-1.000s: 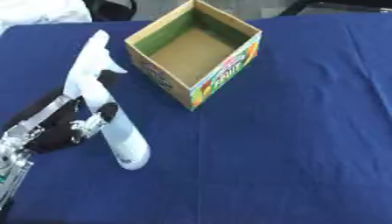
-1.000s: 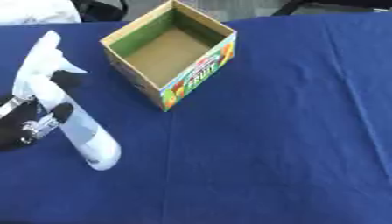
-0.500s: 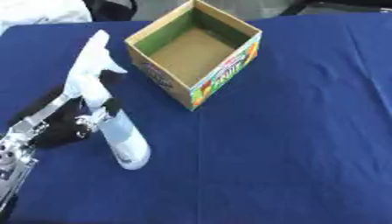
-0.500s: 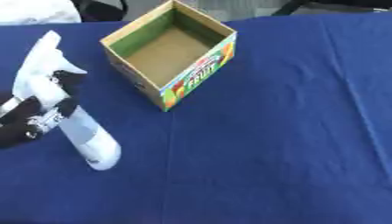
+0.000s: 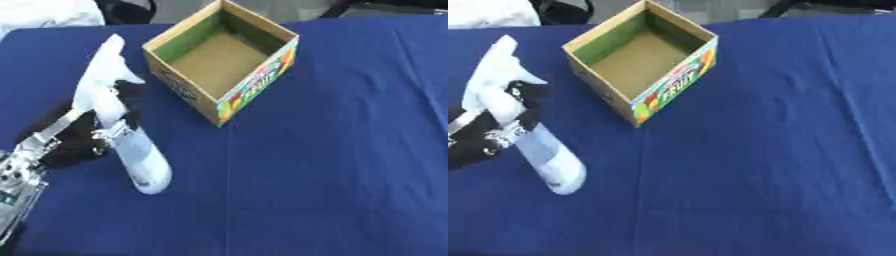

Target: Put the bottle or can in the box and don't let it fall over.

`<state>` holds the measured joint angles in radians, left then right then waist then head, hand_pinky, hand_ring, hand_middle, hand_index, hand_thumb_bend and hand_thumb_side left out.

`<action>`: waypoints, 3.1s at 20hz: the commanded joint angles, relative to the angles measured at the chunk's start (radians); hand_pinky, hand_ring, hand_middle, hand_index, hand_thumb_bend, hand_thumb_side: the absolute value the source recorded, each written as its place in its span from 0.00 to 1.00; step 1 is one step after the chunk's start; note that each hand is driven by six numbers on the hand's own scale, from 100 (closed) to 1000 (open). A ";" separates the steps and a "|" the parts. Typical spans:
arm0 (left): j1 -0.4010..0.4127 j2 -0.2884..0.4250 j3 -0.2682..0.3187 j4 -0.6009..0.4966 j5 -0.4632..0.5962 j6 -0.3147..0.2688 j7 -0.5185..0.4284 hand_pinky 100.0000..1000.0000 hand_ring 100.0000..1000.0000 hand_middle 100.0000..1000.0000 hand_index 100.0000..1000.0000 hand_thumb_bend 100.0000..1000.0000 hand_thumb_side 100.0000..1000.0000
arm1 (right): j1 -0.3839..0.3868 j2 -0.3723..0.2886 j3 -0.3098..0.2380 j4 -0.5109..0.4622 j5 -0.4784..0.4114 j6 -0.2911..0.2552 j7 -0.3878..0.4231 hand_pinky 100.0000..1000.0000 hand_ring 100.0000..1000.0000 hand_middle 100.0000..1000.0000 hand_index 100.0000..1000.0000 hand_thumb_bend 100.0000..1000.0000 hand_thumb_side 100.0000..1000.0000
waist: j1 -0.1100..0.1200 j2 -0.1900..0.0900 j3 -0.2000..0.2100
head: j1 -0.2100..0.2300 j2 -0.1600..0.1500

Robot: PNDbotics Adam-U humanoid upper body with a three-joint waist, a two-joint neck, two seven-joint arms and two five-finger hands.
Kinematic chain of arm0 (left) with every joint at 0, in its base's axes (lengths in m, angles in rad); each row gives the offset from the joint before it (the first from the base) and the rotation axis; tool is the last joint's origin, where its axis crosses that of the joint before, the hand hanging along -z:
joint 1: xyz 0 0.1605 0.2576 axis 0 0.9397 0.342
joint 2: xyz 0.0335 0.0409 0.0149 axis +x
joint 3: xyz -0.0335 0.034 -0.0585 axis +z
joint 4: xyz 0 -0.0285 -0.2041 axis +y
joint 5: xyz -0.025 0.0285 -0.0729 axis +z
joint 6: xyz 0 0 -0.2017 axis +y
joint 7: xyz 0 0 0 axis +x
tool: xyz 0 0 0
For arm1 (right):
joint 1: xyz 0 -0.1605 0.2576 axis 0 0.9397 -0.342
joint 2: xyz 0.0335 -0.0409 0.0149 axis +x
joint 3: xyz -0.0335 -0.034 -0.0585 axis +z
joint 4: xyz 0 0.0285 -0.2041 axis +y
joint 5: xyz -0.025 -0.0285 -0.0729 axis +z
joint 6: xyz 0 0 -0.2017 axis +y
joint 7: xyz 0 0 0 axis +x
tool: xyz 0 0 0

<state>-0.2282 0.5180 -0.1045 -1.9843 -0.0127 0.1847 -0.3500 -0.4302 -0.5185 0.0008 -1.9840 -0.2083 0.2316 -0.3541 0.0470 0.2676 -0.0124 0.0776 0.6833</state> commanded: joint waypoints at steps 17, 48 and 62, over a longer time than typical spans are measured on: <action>0.011 0.010 -0.029 -0.016 -0.060 0.049 -0.034 1.00 1.00 1.00 0.90 0.15 0.60 | -0.015 -0.020 -0.003 -0.016 -0.010 0.000 0.005 1.00 0.94 1.00 0.96 0.00 0.41 | -0.001 -0.015 0.000 | 0.003 -0.010; 0.048 0.022 -0.044 0.025 -0.260 0.069 -0.041 1.00 1.00 1.00 0.88 0.18 0.52 | -0.017 -0.023 -0.003 -0.016 -0.013 -0.001 0.005 1.00 0.94 1.00 0.96 0.00 0.41 | 0.000 -0.014 -0.002 | 0.003 -0.013; 0.045 0.025 -0.069 0.074 -0.289 0.070 -0.057 1.00 1.00 1.00 0.88 0.20 0.55 | -0.019 -0.022 -0.002 -0.016 -0.016 -0.002 0.005 1.00 0.94 1.00 0.96 0.00 0.41 | 0.001 -0.014 -0.005 | 0.006 -0.012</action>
<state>-0.1761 0.5160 -0.1757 -1.9043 -0.2968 0.2560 -0.4040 -0.4357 -0.5184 0.0017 -1.9840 -0.2176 0.2318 -0.3500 0.0485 0.2676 -0.0161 0.0789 0.6824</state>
